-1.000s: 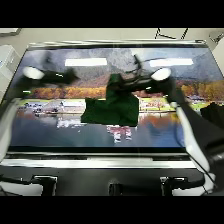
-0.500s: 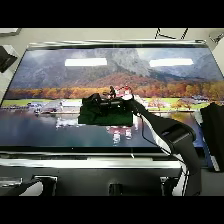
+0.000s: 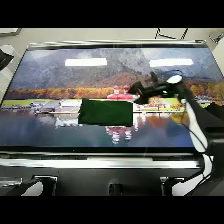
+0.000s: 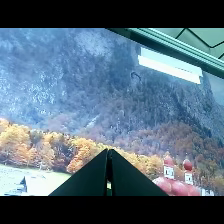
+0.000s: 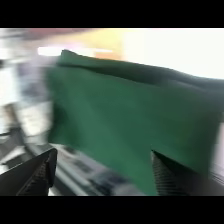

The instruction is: Fold the clothes and pants, and hang the long-sleeved shirts on hangers.

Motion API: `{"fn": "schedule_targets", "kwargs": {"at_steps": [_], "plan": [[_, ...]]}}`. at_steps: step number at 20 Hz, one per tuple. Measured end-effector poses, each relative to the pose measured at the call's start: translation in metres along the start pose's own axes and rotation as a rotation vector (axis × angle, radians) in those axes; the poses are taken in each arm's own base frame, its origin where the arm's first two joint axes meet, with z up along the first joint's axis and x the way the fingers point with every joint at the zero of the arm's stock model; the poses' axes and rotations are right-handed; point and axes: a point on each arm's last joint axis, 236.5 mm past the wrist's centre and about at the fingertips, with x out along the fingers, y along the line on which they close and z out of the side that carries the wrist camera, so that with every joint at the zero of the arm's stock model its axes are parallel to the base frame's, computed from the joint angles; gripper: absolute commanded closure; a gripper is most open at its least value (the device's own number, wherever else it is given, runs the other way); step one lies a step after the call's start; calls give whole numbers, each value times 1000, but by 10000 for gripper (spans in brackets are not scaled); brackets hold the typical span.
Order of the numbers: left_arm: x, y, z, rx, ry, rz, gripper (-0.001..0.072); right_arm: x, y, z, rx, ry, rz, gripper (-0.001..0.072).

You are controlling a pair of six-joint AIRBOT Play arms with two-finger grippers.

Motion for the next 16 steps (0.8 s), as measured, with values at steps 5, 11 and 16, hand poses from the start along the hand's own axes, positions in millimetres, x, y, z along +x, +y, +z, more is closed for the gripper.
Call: {"fn": "schedule_targets", "kwargs": {"at_steps": [5, 11, 16], "plan": [[0, 0, 0, 3, 2, 0, 685, 11, -67, -33, 55, 80, -132, 93], [2, -8, -4, 13, 11, -15, 685, 49, -53, -33, 55, 69, -5, 151], [3, -15, -6, 19, 17, -28, 685, 61, -54, -32, 99, 69, 25, 605]]}}
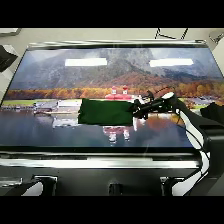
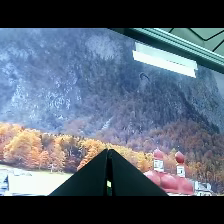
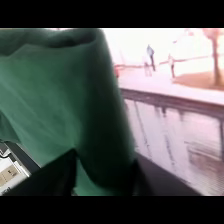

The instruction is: Fold the clothes and pants, and hang the long-sleeved shirts on hangers.

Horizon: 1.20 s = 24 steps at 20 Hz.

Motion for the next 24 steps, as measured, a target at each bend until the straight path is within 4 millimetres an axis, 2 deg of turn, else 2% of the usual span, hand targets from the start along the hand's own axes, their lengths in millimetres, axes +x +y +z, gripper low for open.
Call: {"fn": "schedule_targets", "kwargs": {"at_steps": [1, 3, 5, 6, 8, 11, 13, 15, 19, 24], "plan": [[0, -1, 0, 0, 0, -2, 685, 0, 1, 0, 5, 0, 8, 672], [0, -2, 0, -1, 1, -6, 685, 1, 4, 1, 0, 0, 22, 673], [0, -3, 0, -1, 1, -7, 685, -7, 20, 5, -40, -9, 70, 672], [0, -3, 0, -1, 1, -7, 685, -17, 31, 9, -69, -16, 96, 673], [0, -3, 0, -2, 0, -8, 685, -49, 59, 22, -144, -56, 144, 673], [0, -3, 0, -2, -2, -8, 685, -126, 92, 43, -226, -172, 152, 673], [0, -3, 0, -2, -3, -8, 685, -189, 100, 55, -239, -283, 121, 673], [0, -3, 1, -2, -4, -8, 684, -256, 98, 61, -220, -406, 86, 673], [0, -3, 1, -2, -5, -9, 684, -384, 75, 52, -125, -654, 37, 673], [0, -3, 1, -2, -6, -9, 685, -517, 11, 13, 107, -949, -3, 673]]}}
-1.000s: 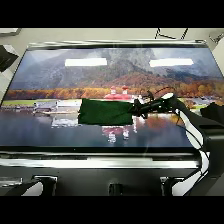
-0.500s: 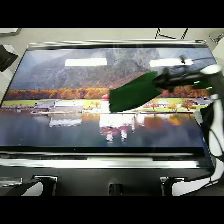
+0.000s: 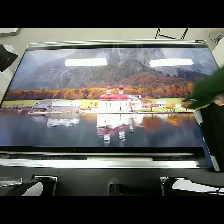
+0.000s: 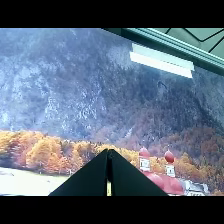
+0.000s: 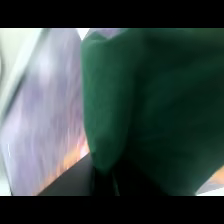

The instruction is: Fold the clothes and pants, and hang the long-sleeved shirts on hangers.

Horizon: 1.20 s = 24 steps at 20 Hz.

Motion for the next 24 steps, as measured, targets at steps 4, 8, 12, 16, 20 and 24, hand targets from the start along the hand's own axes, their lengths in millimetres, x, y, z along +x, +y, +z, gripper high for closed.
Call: {"fn": "schedule_targets", "kwargs": {"at_steps": [4, 8, 12, 16, 20, 24], "plan": [[0, 0, 0, 1, -1, 0, 685, -79, -42, 27, 153, -165, -64, 673], [1, -5, -1, 18, 2, -9, 685, -137, -74, 19, 250, -232, -138, 673], [3, -15, -5, 53, 11, -29, 685, -168, -134, -16, 342, -186, -369, 672], [4, -19, -6, 68, 12, -36, 684, -184, -209, -67, 461, -82, -640, 672], [4, -22, -7, 69, 12, -46, 685, -170, -261, -109, 554, 32, -737, 672], [4, -24, -7, 67, 12, -53, 684, -154, -298, -141, 608, 111, -789, 644]]}}
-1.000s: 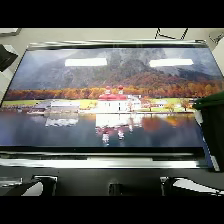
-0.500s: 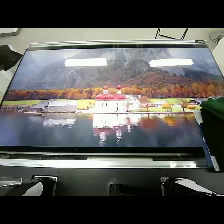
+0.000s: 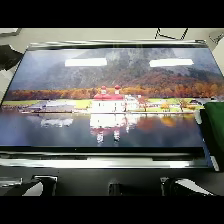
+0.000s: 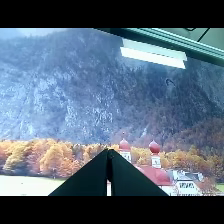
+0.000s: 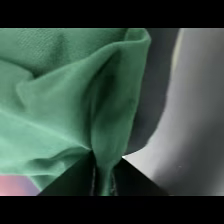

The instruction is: Fold the clothes and pants, and hang the long-sleeved shirts on hangers.

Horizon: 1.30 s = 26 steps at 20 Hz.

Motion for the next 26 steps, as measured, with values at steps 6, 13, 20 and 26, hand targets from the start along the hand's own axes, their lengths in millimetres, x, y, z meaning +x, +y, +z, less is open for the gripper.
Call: {"fn": "schedule_targets", "kwargs": {"at_steps": [6, 13, 20, 26], "plan": [[0, -7, 1, -10, -7, -23, 687, -4, 13, 20, -69, -92, 45, 16], [36, 11, 2, 136, 7, 153, 684, -149, 268, 16, -687, -681, 428, 16], [70, 95, -161, 109, 661, 426, 16, -6, 391, -233, -1165, -152, 384, 14], [72, 101, -193, 58, 716, 437, 16, 70, 366, -314, -1304, 90, 168, 12]]}}
